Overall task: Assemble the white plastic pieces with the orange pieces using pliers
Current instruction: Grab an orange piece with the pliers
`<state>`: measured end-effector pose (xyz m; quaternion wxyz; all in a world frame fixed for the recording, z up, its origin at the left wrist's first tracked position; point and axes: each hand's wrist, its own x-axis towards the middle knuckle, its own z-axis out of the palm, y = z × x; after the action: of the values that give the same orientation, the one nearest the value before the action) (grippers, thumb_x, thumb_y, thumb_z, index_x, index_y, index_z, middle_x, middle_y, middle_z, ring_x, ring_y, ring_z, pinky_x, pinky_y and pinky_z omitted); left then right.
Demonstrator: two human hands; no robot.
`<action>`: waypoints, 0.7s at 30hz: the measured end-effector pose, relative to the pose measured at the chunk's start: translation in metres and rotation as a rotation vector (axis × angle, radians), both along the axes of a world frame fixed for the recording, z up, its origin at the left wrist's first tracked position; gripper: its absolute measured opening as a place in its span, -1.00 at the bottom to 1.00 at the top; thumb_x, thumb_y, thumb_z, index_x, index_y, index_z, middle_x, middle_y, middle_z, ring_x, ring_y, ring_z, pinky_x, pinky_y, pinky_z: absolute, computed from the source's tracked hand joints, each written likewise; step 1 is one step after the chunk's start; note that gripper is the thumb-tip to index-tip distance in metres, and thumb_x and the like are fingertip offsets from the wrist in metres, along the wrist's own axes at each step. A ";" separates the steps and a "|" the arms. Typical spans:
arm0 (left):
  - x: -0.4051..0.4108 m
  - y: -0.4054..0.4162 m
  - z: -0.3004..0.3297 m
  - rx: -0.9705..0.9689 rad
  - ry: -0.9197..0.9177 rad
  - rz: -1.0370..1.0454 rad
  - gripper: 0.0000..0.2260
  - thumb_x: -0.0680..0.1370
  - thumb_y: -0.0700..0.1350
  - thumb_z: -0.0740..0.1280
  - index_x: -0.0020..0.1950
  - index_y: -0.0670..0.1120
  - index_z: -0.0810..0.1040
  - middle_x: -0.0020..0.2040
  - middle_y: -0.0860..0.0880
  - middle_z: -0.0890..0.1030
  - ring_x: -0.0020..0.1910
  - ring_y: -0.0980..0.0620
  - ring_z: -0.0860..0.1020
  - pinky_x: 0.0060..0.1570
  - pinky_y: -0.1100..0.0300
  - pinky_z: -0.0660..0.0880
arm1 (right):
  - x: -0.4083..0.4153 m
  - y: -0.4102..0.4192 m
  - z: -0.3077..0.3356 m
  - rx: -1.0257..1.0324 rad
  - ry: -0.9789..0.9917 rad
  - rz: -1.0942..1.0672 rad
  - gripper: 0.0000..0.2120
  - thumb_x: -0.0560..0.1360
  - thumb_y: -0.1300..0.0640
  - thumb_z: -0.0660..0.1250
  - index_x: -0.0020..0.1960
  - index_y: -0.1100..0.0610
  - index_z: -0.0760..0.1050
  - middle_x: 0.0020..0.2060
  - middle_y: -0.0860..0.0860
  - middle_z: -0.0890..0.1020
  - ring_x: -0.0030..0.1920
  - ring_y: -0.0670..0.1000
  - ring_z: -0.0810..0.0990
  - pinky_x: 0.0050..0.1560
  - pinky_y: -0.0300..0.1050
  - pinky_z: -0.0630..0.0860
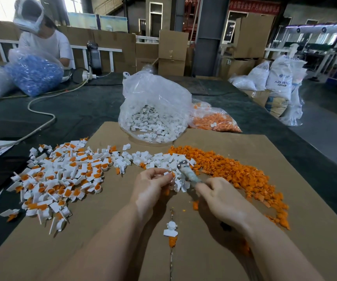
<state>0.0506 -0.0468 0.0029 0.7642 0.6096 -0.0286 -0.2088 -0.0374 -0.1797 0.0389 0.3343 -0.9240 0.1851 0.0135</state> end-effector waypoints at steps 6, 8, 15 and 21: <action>0.004 -0.002 0.005 0.023 0.028 0.018 -0.90 0.51 -0.32 0.32 0.01 -0.29 0.51 -0.27 -0.18 0.58 -0.35 -0.05 0.55 -0.23 0.05 0.54 | -0.007 0.006 0.004 0.435 0.068 0.014 -0.68 0.61 0.05 0.08 -0.16 0.21 0.48 -0.33 0.13 0.55 -0.31 0.06 0.54 -0.21 -0.03 0.44; 0.003 -0.003 0.005 0.039 0.031 0.023 -0.91 0.51 -0.33 0.32 0.00 -0.29 0.51 -0.32 -0.15 0.58 -0.41 -0.01 0.54 -0.29 0.09 0.54 | -0.006 0.008 0.003 0.477 0.072 0.018 -0.70 0.60 0.08 0.07 -0.16 0.20 0.45 -0.32 0.14 0.52 -0.30 0.06 0.53 -0.22 -0.04 0.43; 0.004 -0.004 0.004 0.076 0.047 0.056 -0.90 0.52 -0.32 0.31 0.01 -0.30 0.51 -0.32 -0.16 0.55 -0.41 0.00 0.52 -0.29 0.10 0.53 | -0.006 0.010 0.004 0.455 0.096 0.038 -0.70 0.60 0.06 0.06 -0.16 0.19 0.46 -0.33 0.11 0.54 -0.29 0.06 0.52 -0.23 -0.06 0.45; 0.005 -0.006 0.002 0.073 0.081 0.080 -0.96 0.52 -0.33 0.31 -0.05 -0.25 0.52 -0.30 -0.15 0.55 -0.36 -0.02 0.50 -0.28 0.10 0.50 | -0.006 0.010 0.006 0.387 0.123 0.062 -0.67 0.59 -0.03 0.10 -0.19 0.15 0.46 -0.36 0.06 0.57 -0.31 0.04 0.53 -0.23 -0.07 0.46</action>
<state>0.0551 -0.0526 0.0045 0.7497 0.6288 0.0342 -0.2035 -0.0435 -0.1700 0.0451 0.4933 -0.8451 0.1706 0.1154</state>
